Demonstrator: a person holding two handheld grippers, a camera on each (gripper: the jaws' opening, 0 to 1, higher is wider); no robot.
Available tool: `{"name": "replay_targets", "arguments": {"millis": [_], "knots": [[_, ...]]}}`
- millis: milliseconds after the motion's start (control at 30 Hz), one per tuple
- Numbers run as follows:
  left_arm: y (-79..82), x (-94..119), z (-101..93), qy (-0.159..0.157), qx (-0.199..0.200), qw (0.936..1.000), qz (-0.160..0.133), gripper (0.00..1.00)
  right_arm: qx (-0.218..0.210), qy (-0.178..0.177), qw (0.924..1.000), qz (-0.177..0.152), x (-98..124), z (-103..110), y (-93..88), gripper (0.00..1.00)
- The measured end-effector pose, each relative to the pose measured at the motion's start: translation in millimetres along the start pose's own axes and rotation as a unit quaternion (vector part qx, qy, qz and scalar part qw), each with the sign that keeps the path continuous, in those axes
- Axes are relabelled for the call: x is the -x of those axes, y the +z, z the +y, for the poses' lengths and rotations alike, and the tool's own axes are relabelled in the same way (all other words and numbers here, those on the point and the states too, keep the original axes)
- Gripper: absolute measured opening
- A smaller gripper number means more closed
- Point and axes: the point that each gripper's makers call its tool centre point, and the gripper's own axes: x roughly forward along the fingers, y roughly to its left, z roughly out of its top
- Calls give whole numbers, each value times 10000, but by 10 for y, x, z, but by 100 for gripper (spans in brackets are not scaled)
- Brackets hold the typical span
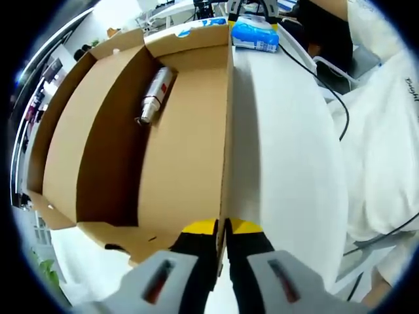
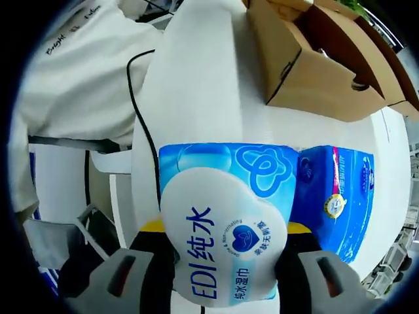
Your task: Operate the shoe box by opening the lid, removing the specified soft item, and placing it in the target area until the item is outside and the box remains undamaged.
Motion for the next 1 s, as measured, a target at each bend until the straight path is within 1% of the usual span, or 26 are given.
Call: {"name": "replay_targets", "arguments": {"millis": [67,100,267,300,533,633,767,933,1000], "knots": [[1,-5,44,12,-7,10000,-17,4,139,29,9999,7,-7,23,18,62],[1,-8,63,12,-10,10000,-21,4,136,26,9999,15,-9,27,22,62],[3,-20,134,3,-12,10000,-17,4,23,23,10000,-25,-5,46,12,62],[3,-22,145,1,-12,10000,-17,4,-60,14,10000,-28,-9,53,14,62],[5,-29,179,7,-16,10000,-13,4,-87,51,9999,-56,-32,36,18,65],[4,-29,180,6,-16,10000,-5,4,-60,-36,10000,-51,-39,36,3,66],[3,-30,175,-4,-10,10000,6,4,-92,-190,9998,-40,-34,-18,-31,67],[3,-28,164,-1,-12,10000,3,4,-162,-259,9995,-41,-36,-28,-41,67],[3,-28,161,0,-12,10000,3,4,-147,-282,9995,-92,-35,-25,-39,67]]}}
